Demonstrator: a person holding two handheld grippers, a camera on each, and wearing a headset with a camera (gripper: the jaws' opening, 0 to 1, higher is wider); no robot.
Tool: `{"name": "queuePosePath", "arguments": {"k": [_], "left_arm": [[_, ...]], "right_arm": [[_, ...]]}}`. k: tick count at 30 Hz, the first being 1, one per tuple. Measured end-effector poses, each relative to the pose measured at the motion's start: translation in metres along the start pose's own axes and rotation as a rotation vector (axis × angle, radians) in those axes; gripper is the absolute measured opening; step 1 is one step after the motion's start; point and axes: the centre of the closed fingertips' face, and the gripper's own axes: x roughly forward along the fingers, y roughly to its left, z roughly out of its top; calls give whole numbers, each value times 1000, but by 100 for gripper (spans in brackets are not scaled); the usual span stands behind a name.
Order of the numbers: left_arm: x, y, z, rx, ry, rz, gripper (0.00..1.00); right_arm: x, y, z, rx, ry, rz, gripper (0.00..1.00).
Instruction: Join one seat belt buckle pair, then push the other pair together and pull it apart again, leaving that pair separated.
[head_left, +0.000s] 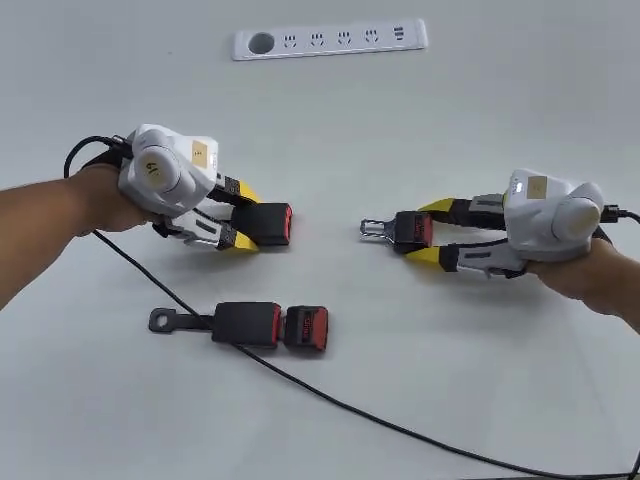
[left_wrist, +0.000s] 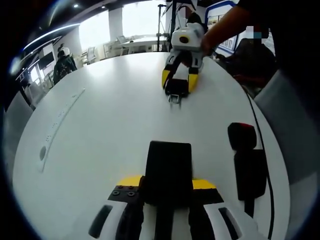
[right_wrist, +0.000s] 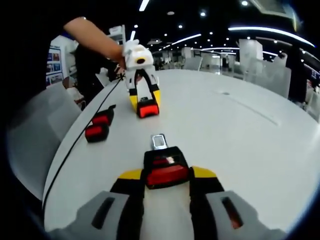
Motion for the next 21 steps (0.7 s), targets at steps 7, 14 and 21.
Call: {"name": "queuePosePath", "arguments": {"k": [7,14,21], "left_arm": [[1,0,0,-1,4,-1,35],[1,1,0,2,4,-1,35],[1,1,0,9,7,-4,35]], "right_arm": [[13,4,7,-4,-13,11,34],[31,11,18,-18,-31,21,34],[44,15,26,-40,-22,24,34]]}}
